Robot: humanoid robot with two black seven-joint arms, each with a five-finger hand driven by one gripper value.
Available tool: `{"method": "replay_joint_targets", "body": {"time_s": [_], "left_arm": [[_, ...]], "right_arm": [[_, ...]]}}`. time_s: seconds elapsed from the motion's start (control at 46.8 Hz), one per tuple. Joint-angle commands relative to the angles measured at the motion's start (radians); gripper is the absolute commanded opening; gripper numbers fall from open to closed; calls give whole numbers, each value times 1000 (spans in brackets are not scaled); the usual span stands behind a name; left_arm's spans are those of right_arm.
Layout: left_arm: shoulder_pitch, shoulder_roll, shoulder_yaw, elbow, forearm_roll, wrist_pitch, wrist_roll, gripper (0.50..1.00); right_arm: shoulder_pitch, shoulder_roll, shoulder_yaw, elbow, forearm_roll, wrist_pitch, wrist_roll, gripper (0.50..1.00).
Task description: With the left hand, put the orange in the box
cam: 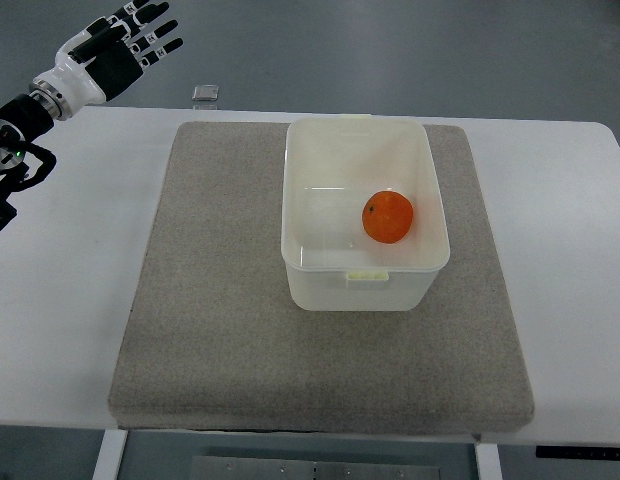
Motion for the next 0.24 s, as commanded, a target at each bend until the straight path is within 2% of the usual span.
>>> {"method": "replay_joint_targets", "body": {"time_s": [0.0, 0.214], "left_arm": [[14, 1, -2, 0, 0, 0, 0, 994], [17, 0, -17, 0, -3, 0, 0, 994]], "right_arm": [[0, 0, 1, 0, 0, 0, 0, 926], [0, 0, -1, 11, -2, 1, -2, 926]]}}
